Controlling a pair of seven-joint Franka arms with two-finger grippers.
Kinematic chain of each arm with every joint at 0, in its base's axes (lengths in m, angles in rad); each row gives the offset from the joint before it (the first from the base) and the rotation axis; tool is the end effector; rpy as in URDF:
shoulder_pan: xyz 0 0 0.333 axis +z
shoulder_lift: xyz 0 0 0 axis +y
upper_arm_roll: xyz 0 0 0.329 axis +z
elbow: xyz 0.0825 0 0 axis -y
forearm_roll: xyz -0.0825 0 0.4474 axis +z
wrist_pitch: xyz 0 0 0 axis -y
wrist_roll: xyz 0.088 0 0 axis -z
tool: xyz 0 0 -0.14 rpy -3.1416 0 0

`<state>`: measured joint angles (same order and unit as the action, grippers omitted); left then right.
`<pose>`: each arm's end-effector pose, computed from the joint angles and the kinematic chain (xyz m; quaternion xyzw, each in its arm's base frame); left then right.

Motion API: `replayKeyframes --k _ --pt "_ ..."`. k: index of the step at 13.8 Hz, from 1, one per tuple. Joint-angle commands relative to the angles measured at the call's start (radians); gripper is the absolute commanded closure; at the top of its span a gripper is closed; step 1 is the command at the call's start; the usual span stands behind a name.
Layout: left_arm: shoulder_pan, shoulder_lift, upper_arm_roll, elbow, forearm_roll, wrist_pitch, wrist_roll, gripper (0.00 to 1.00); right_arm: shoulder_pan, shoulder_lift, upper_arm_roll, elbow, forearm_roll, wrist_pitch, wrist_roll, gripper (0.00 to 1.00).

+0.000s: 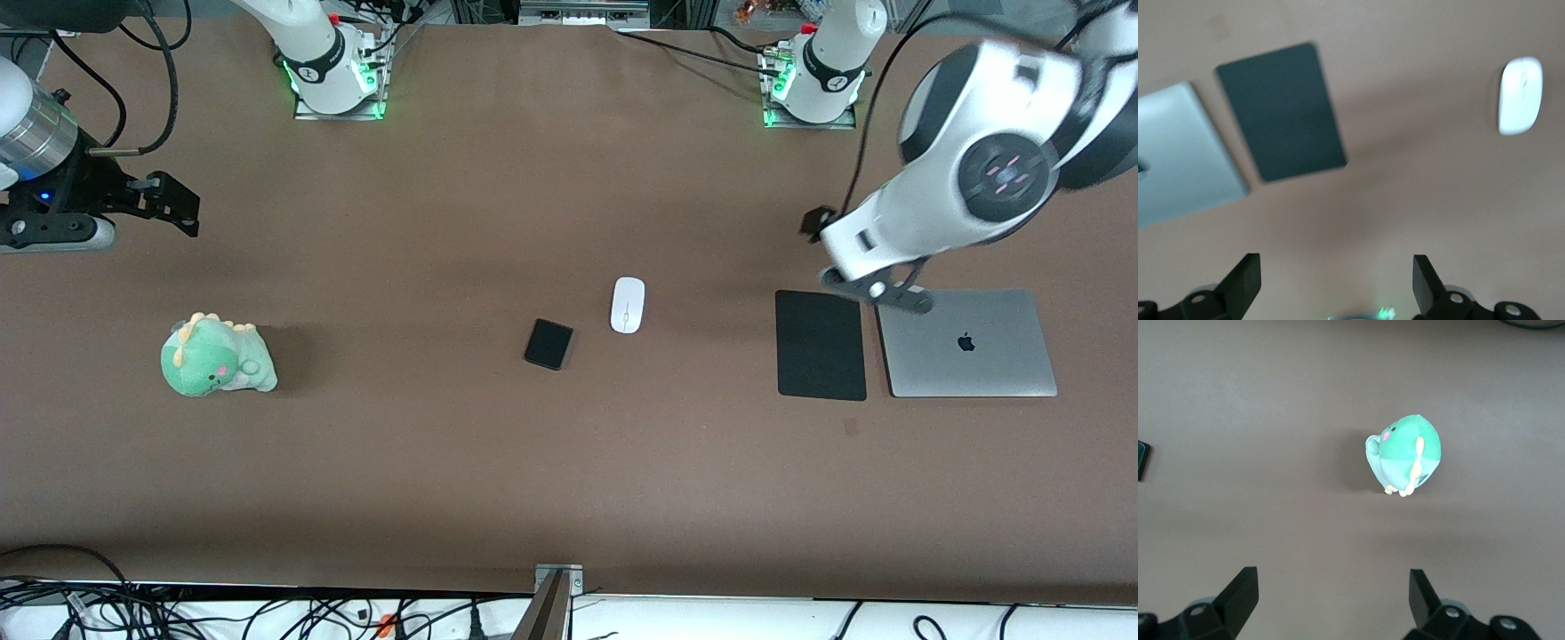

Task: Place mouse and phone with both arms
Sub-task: 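Reach the left gripper down to the white mouse and grasp it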

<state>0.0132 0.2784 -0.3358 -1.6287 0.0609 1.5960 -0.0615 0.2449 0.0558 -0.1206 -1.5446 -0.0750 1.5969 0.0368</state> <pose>0.6323 -0.1872 0.4056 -0.9798 0.1347 0.1473 0.0126 0.6339 0.0706 0.5865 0.9982 0.0448 0.0017 0.0408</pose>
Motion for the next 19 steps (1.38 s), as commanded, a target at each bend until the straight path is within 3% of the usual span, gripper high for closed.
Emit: replayKeyframes --k 1,4,7,14,19 --pt "-0.034 0.103 -0.051 0.021 -0.018 0.138 -0.151 0.0 0.016 0.007 0.001 0.021 -0.017 -0.008 0.008 0.0" --pt "-0.159 0.223 -0.048 0.018 0.002 0.342 -0.329 0.0 0.016 0.009 0.001 0.024 -0.012 0.012 0.009 0.0" --pt "-0.219 0.326 -0.046 -0.009 0.051 0.514 -0.365 0.0 0.016 0.01 0.001 0.024 -0.02 0.021 0.008 0.0" --pt "-0.272 0.35 -0.046 -0.247 0.157 0.938 -0.544 0.0 -0.006 0.038 -0.022 0.047 0.017 0.071 -0.012 0.0" --pt "-0.315 0.392 -0.04 -0.258 0.186 0.984 -0.604 0.0 0.01 0.084 -0.014 0.032 0.015 0.054 -0.043 0.0"
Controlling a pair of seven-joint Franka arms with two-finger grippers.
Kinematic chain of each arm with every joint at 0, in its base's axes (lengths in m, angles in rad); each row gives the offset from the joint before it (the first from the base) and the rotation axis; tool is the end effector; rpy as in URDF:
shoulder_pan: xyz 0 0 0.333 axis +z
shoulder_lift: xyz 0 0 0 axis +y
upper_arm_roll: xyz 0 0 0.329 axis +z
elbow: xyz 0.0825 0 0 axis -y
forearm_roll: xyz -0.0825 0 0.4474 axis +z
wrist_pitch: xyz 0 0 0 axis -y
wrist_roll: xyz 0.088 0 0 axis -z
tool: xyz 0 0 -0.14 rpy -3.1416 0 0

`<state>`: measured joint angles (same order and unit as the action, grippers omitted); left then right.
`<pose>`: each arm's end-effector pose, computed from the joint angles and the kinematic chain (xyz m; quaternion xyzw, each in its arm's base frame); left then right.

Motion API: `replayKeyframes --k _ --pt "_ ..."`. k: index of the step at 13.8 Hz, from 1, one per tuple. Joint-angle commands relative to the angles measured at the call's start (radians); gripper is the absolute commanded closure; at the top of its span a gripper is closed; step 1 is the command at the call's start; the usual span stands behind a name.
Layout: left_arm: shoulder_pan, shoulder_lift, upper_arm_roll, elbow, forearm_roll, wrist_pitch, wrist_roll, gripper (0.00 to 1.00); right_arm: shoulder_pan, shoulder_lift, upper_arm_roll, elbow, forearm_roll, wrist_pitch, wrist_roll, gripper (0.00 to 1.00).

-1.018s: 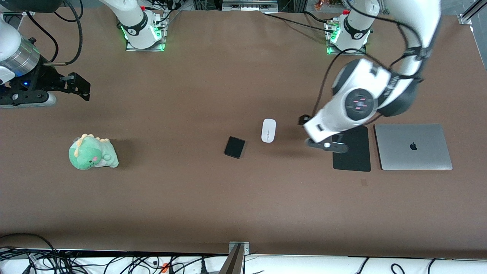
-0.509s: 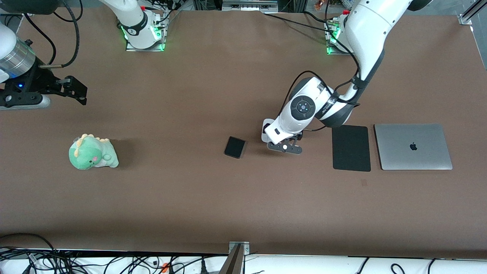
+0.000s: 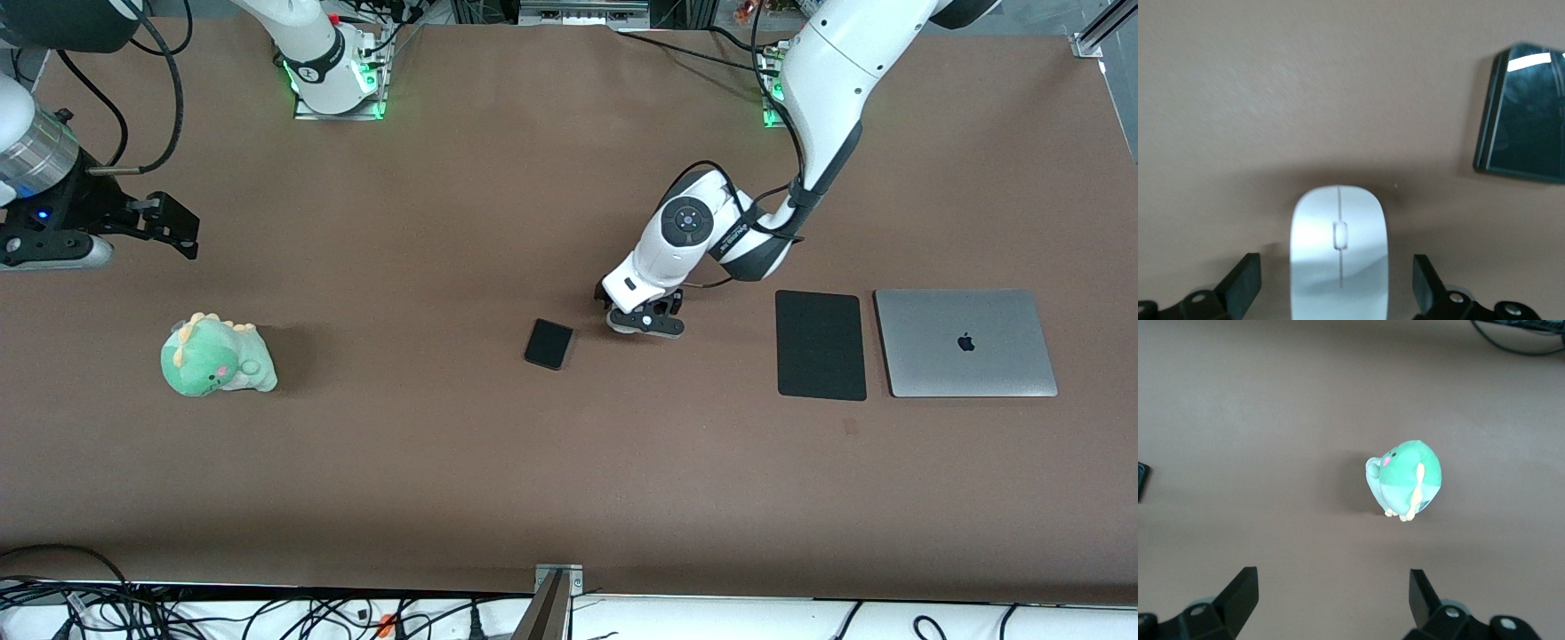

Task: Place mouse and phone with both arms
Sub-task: 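Reach the left gripper down to the white mouse and grasp it, then carry the mouse onto the black pad while the right gripper reaches out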

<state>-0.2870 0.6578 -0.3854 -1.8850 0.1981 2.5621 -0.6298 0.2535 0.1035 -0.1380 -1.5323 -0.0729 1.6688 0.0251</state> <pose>0.5383 -0.4287 0.1124 0.9957 -0.0614 -0.0038 0.0695 0.6565 0.0704 0.5691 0.9977 0.0486 0.0200 0.0421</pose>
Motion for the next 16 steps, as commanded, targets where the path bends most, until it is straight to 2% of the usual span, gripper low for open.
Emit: replayKeyframes --k 1,2,3,4,5,6,7,8,11,13,14,16 --pt "-0.014 0.014 0.01 -0.003 0.066 0.018 -0.04 0.0 0.012 0.038 0.005 0.018 0.015 -0.036 -0.034 0.0" --pt "-0.015 0.013 0.008 -0.003 0.069 0.018 -0.041 0.0 0.03 0.042 0.005 0.018 0.018 -0.078 -0.013 0.0" --pt "-0.017 0.011 0.008 -0.003 0.069 0.016 -0.041 0.32 0.047 0.048 0.006 0.017 0.025 -0.084 -0.007 0.0" --pt "-0.017 0.013 0.008 -0.003 0.069 0.015 -0.039 0.54 0.05 0.051 0.005 0.02 0.042 -0.08 0.005 0.0" --pt "-0.014 0.009 0.008 -0.003 0.069 0.009 -0.034 0.67 0.047 0.056 0.006 0.02 0.05 -0.08 0.01 0.0" --pt "-0.006 0.0 0.008 -0.002 0.069 0.001 -0.03 0.71 0.047 0.065 0.006 0.02 0.067 -0.077 0.01 0.0" --pt "-0.001 -0.023 0.008 0.0 0.069 -0.032 -0.03 0.72 0.05 0.073 0.006 0.021 0.08 -0.075 0.015 0.0" --pt "0.005 -0.047 0.01 0.012 0.069 -0.112 -0.028 0.71 0.05 0.083 0.006 0.023 0.084 -0.07 0.033 0.0" --pt "0.041 -0.151 0.008 0.076 0.069 -0.442 0.013 0.71 0.072 0.114 0.011 0.014 0.11 -0.031 0.099 0.0" --pt "0.122 -0.158 0.01 0.151 0.07 -0.653 0.114 0.7 0.122 0.154 0.011 0.014 0.111 0.015 0.174 0.0" --pt "0.175 -0.158 0.008 0.171 0.069 -0.693 0.184 0.69 0.15 0.18 0.011 0.014 0.114 0.044 0.217 0.0" --pt "0.288 -0.147 0.008 0.161 0.07 -0.685 0.277 0.68 0.191 0.24 0.011 0.012 0.151 0.115 0.318 0.0"
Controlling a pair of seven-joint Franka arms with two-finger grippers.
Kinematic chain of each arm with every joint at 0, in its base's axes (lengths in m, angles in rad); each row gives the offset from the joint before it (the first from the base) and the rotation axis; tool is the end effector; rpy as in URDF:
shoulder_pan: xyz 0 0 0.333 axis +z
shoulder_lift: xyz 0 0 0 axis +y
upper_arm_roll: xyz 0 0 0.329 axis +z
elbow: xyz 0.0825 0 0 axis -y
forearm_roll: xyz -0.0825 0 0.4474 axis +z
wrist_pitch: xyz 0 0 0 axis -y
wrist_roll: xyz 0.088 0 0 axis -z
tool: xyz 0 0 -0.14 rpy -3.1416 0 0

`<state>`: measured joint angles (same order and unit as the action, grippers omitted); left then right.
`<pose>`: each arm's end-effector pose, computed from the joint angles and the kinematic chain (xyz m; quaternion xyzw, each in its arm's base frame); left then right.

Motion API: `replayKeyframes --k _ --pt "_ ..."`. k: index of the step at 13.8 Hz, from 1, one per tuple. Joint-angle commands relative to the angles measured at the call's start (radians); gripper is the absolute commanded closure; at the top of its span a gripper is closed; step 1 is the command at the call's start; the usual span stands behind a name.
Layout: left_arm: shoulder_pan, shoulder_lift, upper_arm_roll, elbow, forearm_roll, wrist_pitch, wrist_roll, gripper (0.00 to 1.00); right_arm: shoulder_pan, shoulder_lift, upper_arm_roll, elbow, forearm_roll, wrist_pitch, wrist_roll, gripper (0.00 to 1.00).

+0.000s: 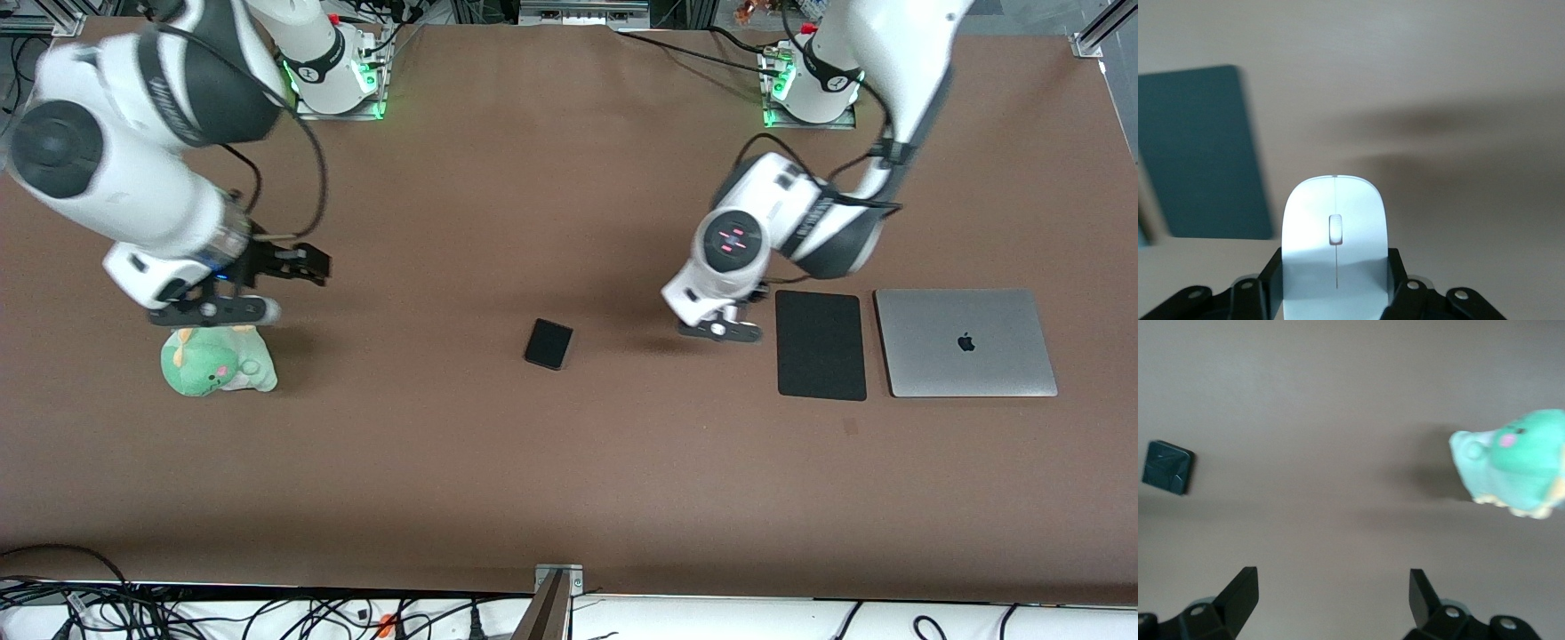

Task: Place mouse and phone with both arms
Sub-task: 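Carry the mouse onto the black pad while the right gripper reaches out, then grasp the black phone with the right gripper while the left gripper withdraws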

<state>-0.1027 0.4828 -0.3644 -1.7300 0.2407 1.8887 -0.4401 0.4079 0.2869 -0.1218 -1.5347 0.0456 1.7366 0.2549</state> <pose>0.6199 -0.2720 0.2415 -0.9877 0.0602 0.1179 0.0827 0.6694 0.2105 0.4484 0.9991 0.0126 -0.0412 0.0062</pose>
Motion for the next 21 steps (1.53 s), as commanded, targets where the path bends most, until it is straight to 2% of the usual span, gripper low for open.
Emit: replayKeyframes --k 1,3,4,6,8,9,10,11,12,16,18,21 --pt "0.15 0.049 -0.013 0.0 0.028 0.018 0.11 0.68 0.057 0.087 -0.006 0.015 0.043 0.082 0.136 0.0" --pt "0.213 0.077 -0.011 -0.048 0.028 0.132 0.168 0.64 0.126 0.136 -0.006 -0.007 0.045 0.167 0.232 0.0" --pt "0.272 0.092 -0.014 -0.087 0.028 0.227 0.229 0.64 0.152 0.161 -0.006 -0.021 0.045 0.228 0.313 0.0" --pt "0.317 0.102 -0.013 -0.161 0.028 0.379 0.296 0.63 0.207 0.227 -0.006 -0.022 0.045 0.323 0.433 0.0" --pt "0.336 0.109 -0.013 -0.187 0.028 0.434 0.314 0.58 0.267 0.297 -0.006 -0.021 0.045 0.44 0.571 0.0" --pt "0.337 0.109 -0.013 -0.188 0.028 0.434 0.314 0.45 0.304 0.335 -0.006 -0.021 0.045 0.507 0.625 0.0" --pt "0.337 0.108 -0.013 -0.188 0.028 0.432 0.319 0.4 0.327 0.369 -0.006 -0.021 0.045 0.567 0.673 0.0" --pt "0.339 0.108 -0.013 -0.188 0.026 0.432 0.319 0.3 0.344 0.4 -0.006 -0.019 0.045 0.616 0.713 0.0" --pt "0.339 0.108 -0.013 -0.188 0.026 0.431 0.317 0.0 0.357 0.426 -0.006 -0.016 0.045 0.653 0.739 0.0" --pt "0.354 0.076 -0.019 -0.165 0.026 0.382 0.314 0.0 0.388 0.497 -0.006 -0.013 0.049 0.764 0.768 0.0" --pt "0.344 -0.002 -0.033 -0.116 0.026 0.267 0.313 0.0 0.408 0.517 -0.006 -0.001 0.05 0.773 0.782 0.0" --pt "0.345 -0.111 -0.059 0.015 0.025 0.066 0.319 0.0 0.436 0.554 -0.006 0.004 0.048 0.801 0.791 0.0"
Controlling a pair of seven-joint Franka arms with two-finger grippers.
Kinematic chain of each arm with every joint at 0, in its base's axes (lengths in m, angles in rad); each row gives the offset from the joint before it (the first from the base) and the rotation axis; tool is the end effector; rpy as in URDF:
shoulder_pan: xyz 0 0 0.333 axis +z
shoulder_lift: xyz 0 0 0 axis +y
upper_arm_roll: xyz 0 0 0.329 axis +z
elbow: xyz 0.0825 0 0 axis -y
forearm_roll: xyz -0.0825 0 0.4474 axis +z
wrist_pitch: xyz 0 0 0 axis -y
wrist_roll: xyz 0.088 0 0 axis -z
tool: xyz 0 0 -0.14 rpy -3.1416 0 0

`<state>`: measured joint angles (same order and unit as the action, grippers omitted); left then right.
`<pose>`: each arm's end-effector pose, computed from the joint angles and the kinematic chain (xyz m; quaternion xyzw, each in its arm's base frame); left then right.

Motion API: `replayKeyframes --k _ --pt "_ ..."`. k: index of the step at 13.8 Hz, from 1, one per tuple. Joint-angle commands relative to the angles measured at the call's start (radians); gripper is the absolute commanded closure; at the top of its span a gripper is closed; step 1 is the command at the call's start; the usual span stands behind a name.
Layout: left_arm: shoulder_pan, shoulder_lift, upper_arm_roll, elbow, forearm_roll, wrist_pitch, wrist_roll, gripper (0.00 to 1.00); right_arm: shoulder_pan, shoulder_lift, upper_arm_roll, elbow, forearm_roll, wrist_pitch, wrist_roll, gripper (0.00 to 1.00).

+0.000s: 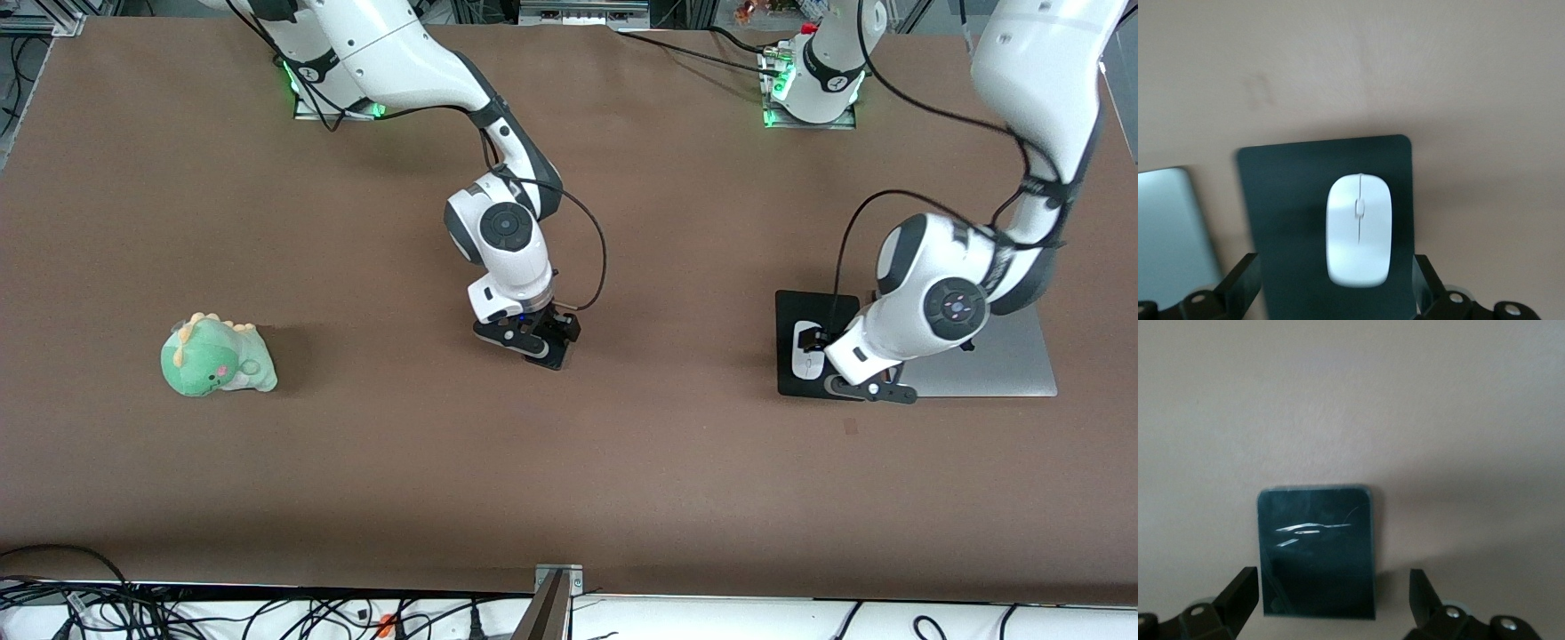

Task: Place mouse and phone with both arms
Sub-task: 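Grasp the black phone with the right gripper while the left gripper withdraws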

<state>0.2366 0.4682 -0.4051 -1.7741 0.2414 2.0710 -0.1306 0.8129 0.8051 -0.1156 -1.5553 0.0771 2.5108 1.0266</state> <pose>0.6860 -0.0851 0.2453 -0.9955 0.0699 0.0603 0.0206 0.5887 0.5069 0.1200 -0.9819 0.1717 -0.0623 0.0495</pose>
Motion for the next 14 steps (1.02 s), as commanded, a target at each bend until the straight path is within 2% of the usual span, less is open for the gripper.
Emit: replayKeyframes --k 1,3,5,7,8,10,14 --pt "0.004 -0.127 -0.02 0.103 0.021 -0.139 0.005 0.0 0.035 0.051 -0.012 0.026 0.015 0.048 0.018 0.0" --pt "0.001 -0.164 -0.027 0.236 -0.005 -0.274 0.003 0.0 0.041 0.065 -0.012 0.026 0.015 0.078 0.012 0.0" --pt "0.007 -0.164 -0.034 0.411 -0.071 -0.508 0.0 0.0 0.043 0.066 -0.012 0.026 0.012 0.079 0.004 0.02" --pt "0.01 -0.169 -0.04 0.529 -0.093 -0.688 -0.014 0.0 0.042 0.063 -0.012 0.026 0.006 0.075 -0.005 0.21" --pt "0.01 -0.195 -0.034 0.557 -0.091 -0.728 -0.018 0.0 0.042 0.062 -0.013 0.026 0.004 0.075 -0.013 0.31" --pt "0.013 -0.242 -0.032 0.527 -0.093 -0.755 -0.006 0.0 0.038 0.057 -0.015 0.026 0.003 0.072 -0.028 0.43" --pt "0.001 -0.238 -0.038 0.504 -0.094 -0.755 -0.015 0.0 0.031 0.042 -0.019 0.027 0.003 0.039 -0.046 0.47"
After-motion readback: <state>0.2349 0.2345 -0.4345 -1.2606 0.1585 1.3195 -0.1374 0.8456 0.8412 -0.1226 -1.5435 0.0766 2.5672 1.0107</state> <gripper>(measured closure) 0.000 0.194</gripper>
